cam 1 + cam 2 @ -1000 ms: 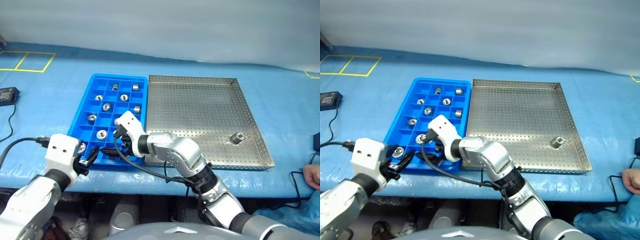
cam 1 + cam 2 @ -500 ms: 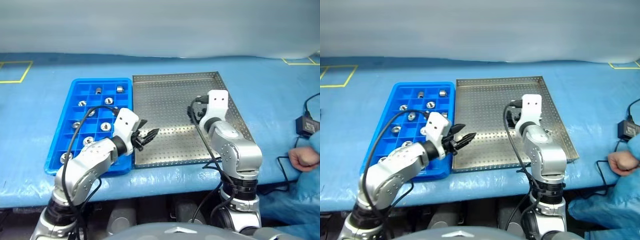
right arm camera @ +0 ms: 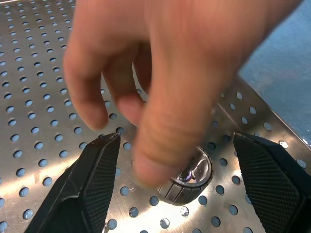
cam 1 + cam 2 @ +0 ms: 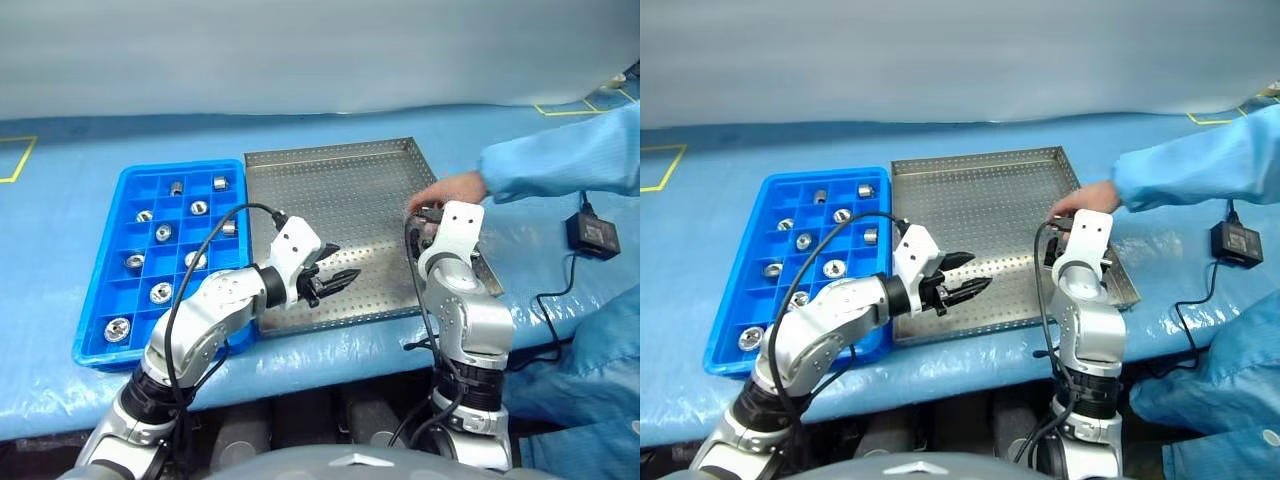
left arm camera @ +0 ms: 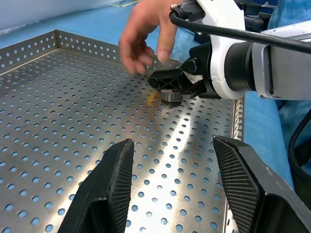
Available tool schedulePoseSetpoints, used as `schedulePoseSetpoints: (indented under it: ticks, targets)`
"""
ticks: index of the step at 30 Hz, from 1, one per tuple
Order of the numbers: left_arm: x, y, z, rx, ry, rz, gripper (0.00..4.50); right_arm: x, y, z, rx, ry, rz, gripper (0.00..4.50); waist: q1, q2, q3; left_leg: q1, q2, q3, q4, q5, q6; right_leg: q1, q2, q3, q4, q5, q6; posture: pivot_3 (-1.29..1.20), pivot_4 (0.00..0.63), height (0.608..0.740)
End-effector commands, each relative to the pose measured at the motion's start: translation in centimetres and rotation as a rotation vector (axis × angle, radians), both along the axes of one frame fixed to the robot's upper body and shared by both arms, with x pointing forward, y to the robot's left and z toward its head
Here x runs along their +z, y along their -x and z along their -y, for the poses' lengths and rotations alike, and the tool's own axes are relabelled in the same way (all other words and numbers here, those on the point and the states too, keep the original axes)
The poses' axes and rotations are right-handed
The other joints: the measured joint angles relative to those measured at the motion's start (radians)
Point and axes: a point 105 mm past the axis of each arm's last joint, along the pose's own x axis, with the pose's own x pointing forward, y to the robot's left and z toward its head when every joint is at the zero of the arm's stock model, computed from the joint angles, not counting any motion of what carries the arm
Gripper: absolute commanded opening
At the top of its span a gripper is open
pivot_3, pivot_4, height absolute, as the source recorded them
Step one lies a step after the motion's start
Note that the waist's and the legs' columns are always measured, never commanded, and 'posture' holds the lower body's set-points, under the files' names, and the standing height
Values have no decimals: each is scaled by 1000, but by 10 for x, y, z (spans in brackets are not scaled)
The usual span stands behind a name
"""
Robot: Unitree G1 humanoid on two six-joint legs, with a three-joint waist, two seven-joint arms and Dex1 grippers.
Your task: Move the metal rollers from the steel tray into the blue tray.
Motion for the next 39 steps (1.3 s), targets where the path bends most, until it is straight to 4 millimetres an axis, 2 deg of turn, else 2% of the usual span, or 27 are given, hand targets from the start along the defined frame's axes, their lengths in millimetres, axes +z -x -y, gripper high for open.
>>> schedulePoseSetpoints:
  ticks: [1, 10, 17, 28, 31, 35, 39]
  targets:
    - [4, 1, -2, 12, 12, 21, 2841, 14, -3, 1, -15, 9, 63, 3889, 1, 0, 0, 0, 0, 0, 0, 0, 0, 0, 0, 0, 0, 0, 0, -62, 150, 740]
    - [2, -2, -13, 71, 7, 23, 2841, 15, -6, -2, 0, 0, 69, 3889, 7, 0, 0, 0, 0, 0, 0, 0, 0, 0, 0, 1, 0, 0, 0, -43, 150, 740]
    - [-1, -5, -34, 149, -14, 19, 2841, 16, -7, -6, 18, -19, 79, 3889, 7, 1, 0, 0, 0, 0, 0, 0, 0, 0, 0, 0, 0, 1, 0, -40, 150, 740]
    - [-4, -8, -58, 240, -37, 13, 2841, 17, -9, -26, 126, -67, 83, 3889, 8, 1, 0, 0, 0, 0, 0, 0, 0, 0, 0, 1, 0, 2, -1, -22, 150, 740]
    - [-5, -6, -64, 265, -43, 9, 2841, 19, -9, -47, 258, -127, 79, 3889, 10, 1, 0, 0, 0, 0, 0, 0, 0, 0, 0, 0, 0, 2, -1, -17, 150, 740]
    - [-5, -6, -69, 282, -48, 7, 2841, 18, 5, -94, 559, -183, 23, 3889, 10, 1, 0, 0, 0, 0, 0, 0, 1, 0, 0, 0, 0, 2, -1, -10, 150, 740]
    - [-4, -5, -70, 286, -49, 10, 2841, 8, 23, -116, 735, -161, -54, 3889, 16, 1, 0, 0, 0, 0, 0, 0, 1, 1, 0, 0, 0, 2, -2, -2, 150, 740]
